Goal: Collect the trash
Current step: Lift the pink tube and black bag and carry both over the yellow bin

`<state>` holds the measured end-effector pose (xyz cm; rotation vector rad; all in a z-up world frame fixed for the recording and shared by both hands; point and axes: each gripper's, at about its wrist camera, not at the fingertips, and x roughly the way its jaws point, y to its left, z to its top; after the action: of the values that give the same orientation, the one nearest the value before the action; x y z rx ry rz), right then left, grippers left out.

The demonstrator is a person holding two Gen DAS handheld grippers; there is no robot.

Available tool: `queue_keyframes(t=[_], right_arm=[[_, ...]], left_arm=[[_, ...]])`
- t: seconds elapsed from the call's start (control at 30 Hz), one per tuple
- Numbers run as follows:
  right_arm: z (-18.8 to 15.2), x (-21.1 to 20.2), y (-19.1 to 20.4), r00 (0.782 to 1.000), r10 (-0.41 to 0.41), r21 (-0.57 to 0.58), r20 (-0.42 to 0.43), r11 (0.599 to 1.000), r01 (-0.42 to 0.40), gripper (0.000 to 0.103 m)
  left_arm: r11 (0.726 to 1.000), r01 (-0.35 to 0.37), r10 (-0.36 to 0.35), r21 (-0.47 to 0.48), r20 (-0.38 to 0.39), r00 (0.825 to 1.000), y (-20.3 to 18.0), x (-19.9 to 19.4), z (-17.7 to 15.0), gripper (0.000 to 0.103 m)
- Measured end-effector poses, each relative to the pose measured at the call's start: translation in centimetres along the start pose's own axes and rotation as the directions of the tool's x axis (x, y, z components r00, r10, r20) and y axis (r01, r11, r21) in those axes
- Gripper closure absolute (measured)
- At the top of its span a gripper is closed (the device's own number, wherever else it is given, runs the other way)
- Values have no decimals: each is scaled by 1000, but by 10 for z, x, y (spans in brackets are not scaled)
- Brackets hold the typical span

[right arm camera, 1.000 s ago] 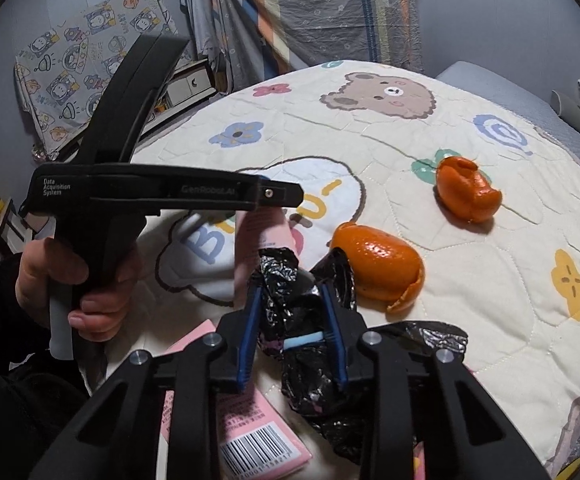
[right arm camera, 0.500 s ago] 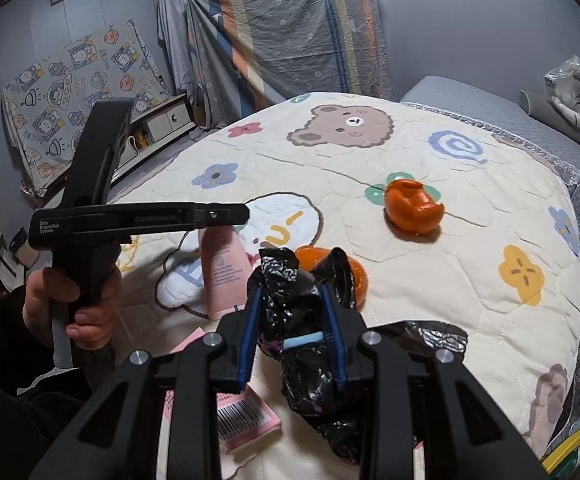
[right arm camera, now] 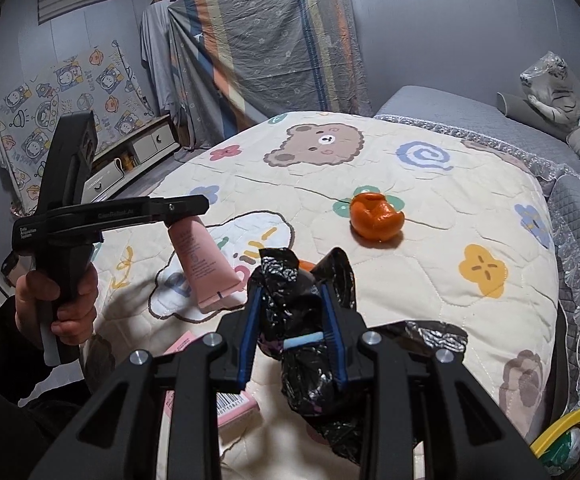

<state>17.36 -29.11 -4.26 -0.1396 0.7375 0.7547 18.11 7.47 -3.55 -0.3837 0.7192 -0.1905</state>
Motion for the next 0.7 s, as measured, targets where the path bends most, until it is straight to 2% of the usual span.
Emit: queue_keyframes(t=[0.43,0.7], right_arm=[[-5,-17,-11,999,-36,22,31,999,36,75],[-10,-38,-28,994,-87,54,60,995,84,75]], left_arm=[[996,28,-30,89,25,999,-39,-8,7,73],[981,82,-86,174,16,996,-82,-1,10,73]])
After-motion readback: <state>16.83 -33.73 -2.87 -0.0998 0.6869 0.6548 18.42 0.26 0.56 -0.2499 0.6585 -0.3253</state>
